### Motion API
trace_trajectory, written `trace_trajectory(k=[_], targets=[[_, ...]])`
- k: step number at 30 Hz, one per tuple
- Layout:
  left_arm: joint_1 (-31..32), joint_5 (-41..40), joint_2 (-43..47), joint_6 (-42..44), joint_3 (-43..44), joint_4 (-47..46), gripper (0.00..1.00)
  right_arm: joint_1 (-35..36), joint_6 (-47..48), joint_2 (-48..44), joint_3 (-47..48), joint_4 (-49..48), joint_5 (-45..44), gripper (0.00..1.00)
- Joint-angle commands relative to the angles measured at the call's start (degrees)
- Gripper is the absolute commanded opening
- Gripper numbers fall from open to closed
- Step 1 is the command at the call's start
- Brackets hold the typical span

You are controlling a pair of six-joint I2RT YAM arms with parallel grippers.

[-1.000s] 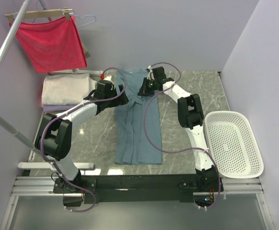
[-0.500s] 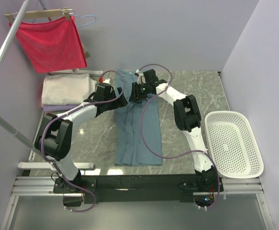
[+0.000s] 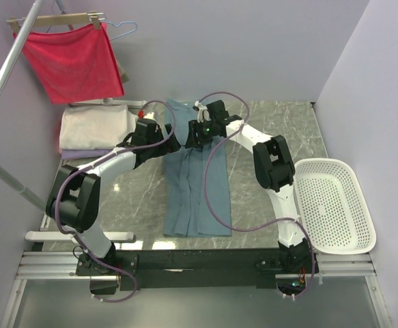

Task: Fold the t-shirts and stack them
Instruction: Rotate the tshirt 90 degrees, then grab the bottom of the folded rectangular tshirt with both arms

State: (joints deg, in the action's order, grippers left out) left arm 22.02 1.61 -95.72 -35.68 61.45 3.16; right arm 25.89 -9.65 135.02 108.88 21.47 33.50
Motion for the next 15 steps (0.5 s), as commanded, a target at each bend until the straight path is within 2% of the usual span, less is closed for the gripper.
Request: trace_trajectory(k=[1,3,7,8,10,13,15], targets=[[-0.40,-1.34,3.79,-0.44,-0.72,-2.28,0.99,0.04,0.16,-8.10,-4.63,-4.68,2.18,0.59],[-0.66,-1.43,4.23,-0.44,-0.89,-2.28,0.99,0.04,-0.72,-10.39,-6.31,-5.65,0.71,0.59],[-0.75,0.50,4.58,0.35,-0.28,-0.44,1.00,-0.66,-4.67,-13.99,-8.07,-2.24,-11.76,0.58],[-0.66,0.76,4.75,0.44,-0.54,0.00,0.99,-1.19,-5.55,-16.69,-10.94,-1.27,-13.44,0.58],[-0.66,3.12,7.12,0.09,-3.87,-0.52,1.00,-1.54,-8.09,-19.96,-14.21,0.49,-18.44,0.58],[0.03,6.03,11.25,-1.14,-10.37,-0.70,1.00,-1.72,-8.63,-27.51,-24.64,3.64,-22.32,0.59],[1.44,6.04,14.75,-1.84,-15.36,0.18,0.99,-1.63,-8.46,-33.14,-29.23,4.10,-21.72,0.59]])
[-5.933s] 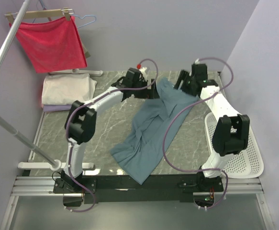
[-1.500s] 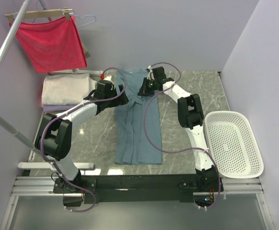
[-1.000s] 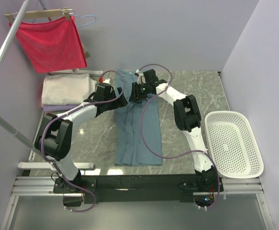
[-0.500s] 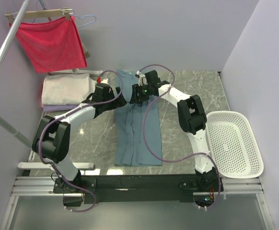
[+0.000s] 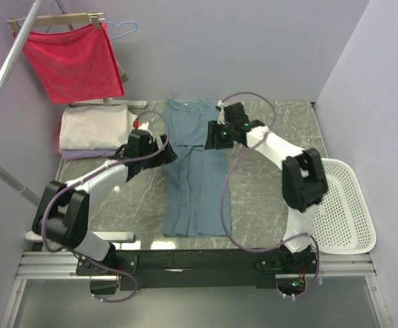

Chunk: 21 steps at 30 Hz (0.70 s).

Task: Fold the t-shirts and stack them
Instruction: Grab the bottom of the folded rectangular tshirt with both arms

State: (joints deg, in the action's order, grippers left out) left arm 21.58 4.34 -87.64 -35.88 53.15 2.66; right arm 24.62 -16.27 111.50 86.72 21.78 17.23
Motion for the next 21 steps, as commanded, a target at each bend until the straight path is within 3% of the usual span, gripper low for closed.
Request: trace_trajectory(k=[1,7,10,21], targets=[[4.32,3.05,7.99,-2.70,-8.92,1.38,0.99,-0.10,-2.36,-11.38,-11.70,4.49,-4.85,0.59],[18.38,-3.54,14.59,-11.47,-17.63,3.67,0.99,2.70,-5.52,-23.78,-29.21,3.00,0.26,0.59],[22.35,-5.29,15.74,-15.79,-20.88,4.90,0.99,5.60,-6.40,-27.82,-34.31,2.22,1.48,0.59],[26.05,-13.83,23.12,-24.41,-28.44,10.79,0.99,11.50,-9.92,-35.82,-39.70,3.71,-0.45,0.59]])
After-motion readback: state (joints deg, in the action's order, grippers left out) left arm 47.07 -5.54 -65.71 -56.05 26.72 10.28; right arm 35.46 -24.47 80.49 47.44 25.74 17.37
